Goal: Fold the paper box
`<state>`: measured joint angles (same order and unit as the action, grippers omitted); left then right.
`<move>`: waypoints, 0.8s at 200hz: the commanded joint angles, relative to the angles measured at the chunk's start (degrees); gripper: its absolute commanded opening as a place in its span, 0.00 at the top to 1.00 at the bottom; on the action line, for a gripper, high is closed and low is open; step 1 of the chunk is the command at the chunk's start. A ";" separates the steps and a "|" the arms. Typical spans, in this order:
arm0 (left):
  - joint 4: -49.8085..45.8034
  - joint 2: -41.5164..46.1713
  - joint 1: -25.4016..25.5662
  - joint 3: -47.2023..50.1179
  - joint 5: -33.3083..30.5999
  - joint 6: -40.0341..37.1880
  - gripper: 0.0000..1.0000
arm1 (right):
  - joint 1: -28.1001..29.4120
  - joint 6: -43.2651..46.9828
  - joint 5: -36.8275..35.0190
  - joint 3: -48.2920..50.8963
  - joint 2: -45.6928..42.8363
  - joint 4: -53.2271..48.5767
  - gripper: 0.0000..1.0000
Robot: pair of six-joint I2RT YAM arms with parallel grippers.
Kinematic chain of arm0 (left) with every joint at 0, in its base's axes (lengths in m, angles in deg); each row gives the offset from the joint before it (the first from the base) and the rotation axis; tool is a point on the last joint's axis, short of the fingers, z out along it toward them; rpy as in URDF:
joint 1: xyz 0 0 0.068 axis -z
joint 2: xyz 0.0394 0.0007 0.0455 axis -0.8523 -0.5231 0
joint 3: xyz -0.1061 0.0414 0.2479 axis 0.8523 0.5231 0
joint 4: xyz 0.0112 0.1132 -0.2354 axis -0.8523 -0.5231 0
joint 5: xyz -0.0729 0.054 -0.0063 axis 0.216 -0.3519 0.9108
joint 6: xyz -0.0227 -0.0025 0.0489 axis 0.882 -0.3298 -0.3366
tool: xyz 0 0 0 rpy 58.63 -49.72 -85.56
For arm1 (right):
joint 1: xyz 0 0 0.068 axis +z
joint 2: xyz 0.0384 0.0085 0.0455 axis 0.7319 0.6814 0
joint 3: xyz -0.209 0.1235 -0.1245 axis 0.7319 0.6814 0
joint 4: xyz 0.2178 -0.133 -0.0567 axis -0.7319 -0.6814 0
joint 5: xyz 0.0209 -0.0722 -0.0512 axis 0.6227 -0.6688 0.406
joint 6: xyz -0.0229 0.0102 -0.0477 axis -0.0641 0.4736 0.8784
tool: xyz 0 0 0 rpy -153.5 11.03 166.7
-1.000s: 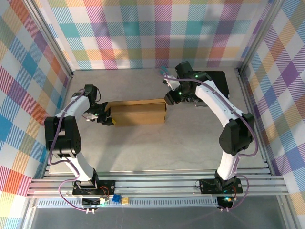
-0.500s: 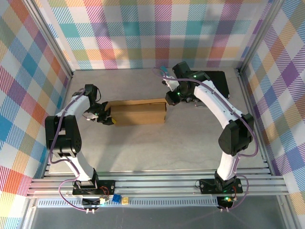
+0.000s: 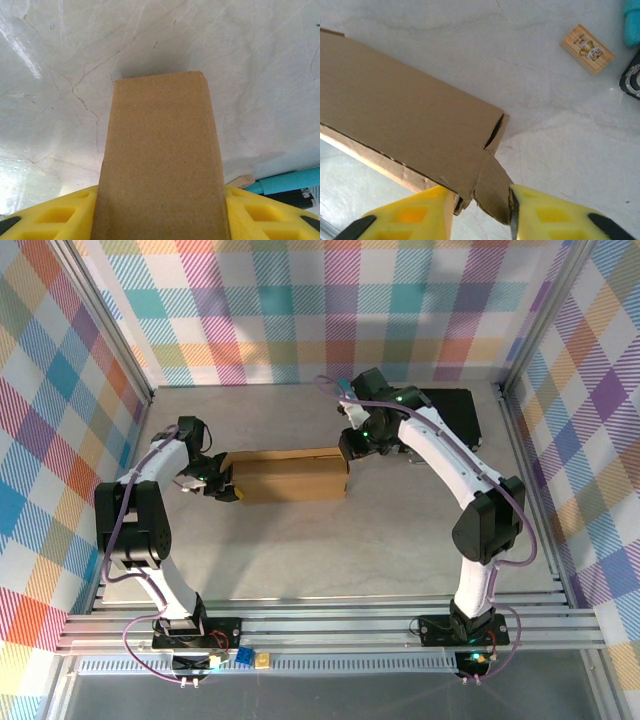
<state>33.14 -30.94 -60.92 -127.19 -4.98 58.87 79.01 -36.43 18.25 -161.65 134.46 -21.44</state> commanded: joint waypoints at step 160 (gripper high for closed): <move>-1.38 -1.67 -0.75 -1.23 -4.75 -0.78 0.76 | -1.69 -1.75 2.92 -2.30 0.28 -2.15 1.00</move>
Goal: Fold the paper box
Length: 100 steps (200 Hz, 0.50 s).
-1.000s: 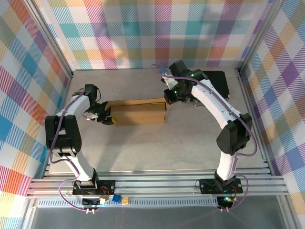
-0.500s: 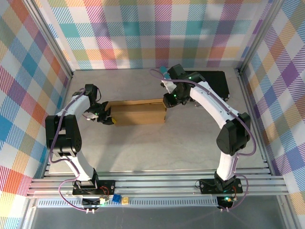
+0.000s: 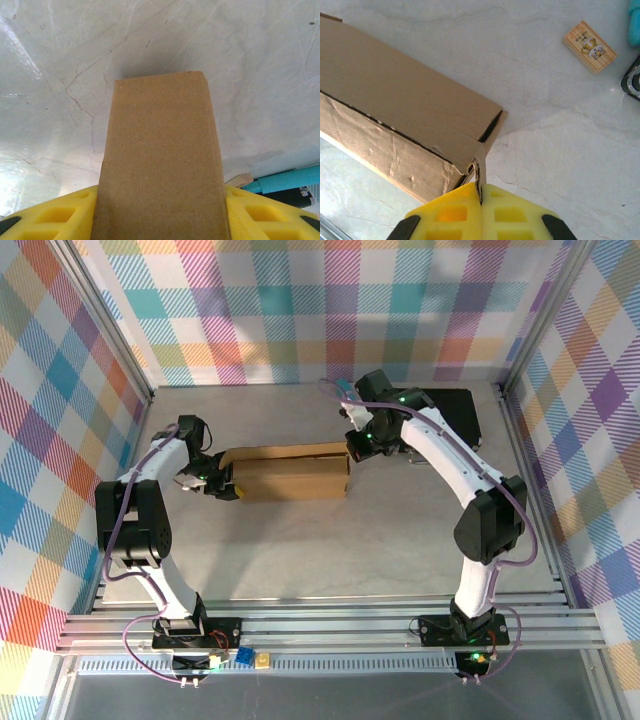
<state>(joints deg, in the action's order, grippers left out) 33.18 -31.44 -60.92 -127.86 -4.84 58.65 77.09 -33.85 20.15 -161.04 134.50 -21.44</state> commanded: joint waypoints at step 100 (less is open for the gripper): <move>-1.07 -1.16 -0.81 -0.16 -4.82 0.14 0.76 | 3.13 -16.06 -0.36 -2.76 0.37 -2.38 1.00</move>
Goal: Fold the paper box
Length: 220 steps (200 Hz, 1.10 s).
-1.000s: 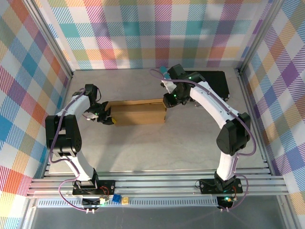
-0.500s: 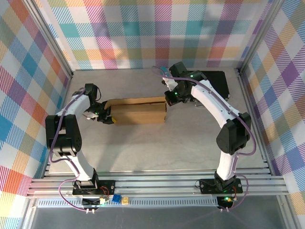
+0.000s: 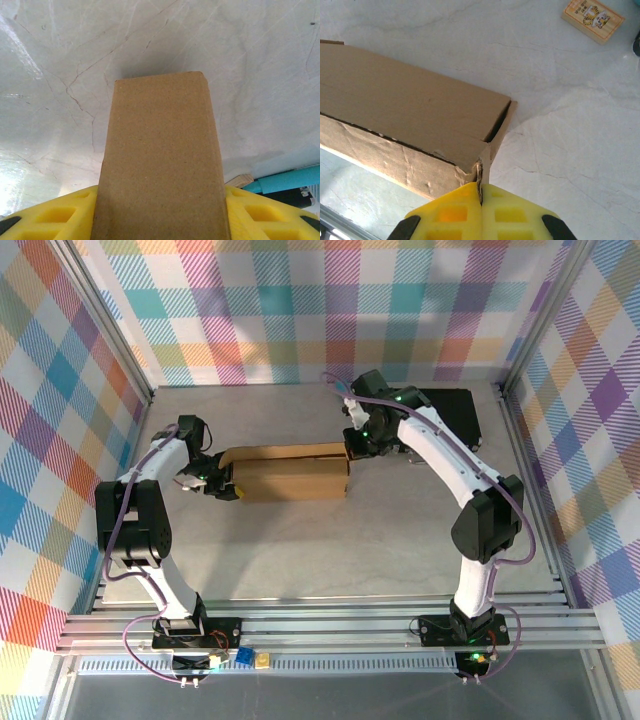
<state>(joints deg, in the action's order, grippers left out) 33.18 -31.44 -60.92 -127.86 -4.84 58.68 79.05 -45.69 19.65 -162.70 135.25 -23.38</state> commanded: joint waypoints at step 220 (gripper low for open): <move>1.52 -0.52 -0.88 2.27 -3.48 5.48 0.76 | 5.07 -10.78 -4.35 12.83 -5.50 11.45 1.00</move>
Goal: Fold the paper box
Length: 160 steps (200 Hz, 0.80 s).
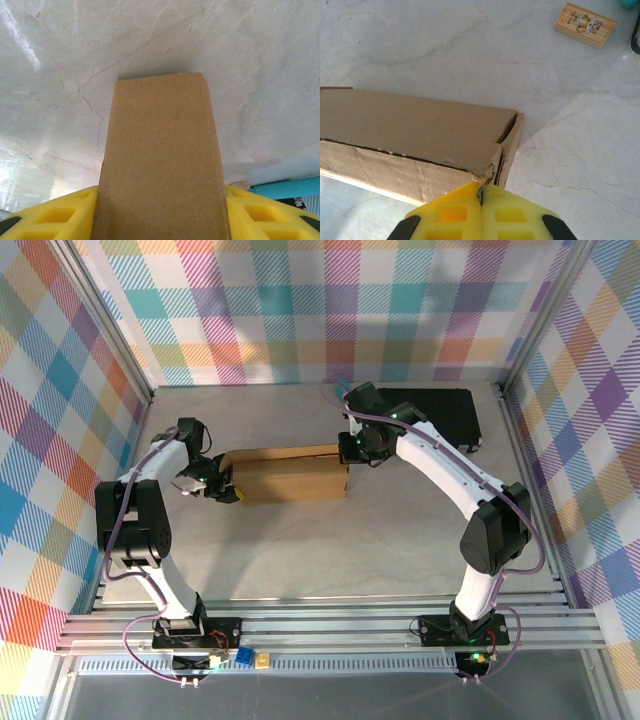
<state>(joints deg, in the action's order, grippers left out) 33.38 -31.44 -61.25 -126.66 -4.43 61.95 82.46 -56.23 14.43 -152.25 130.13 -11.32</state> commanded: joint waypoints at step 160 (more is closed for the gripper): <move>4.76 -1.08 -1.39 2.36 -2.40 3.20 0.66 | 4.36 5.32 -6.08 19.64 -6.98 14.72 1.00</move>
<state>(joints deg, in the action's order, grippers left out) 34.62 -31.44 -61.57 -125.76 -3.49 63.66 85.04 -51.92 7.74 -136.23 122.28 5.86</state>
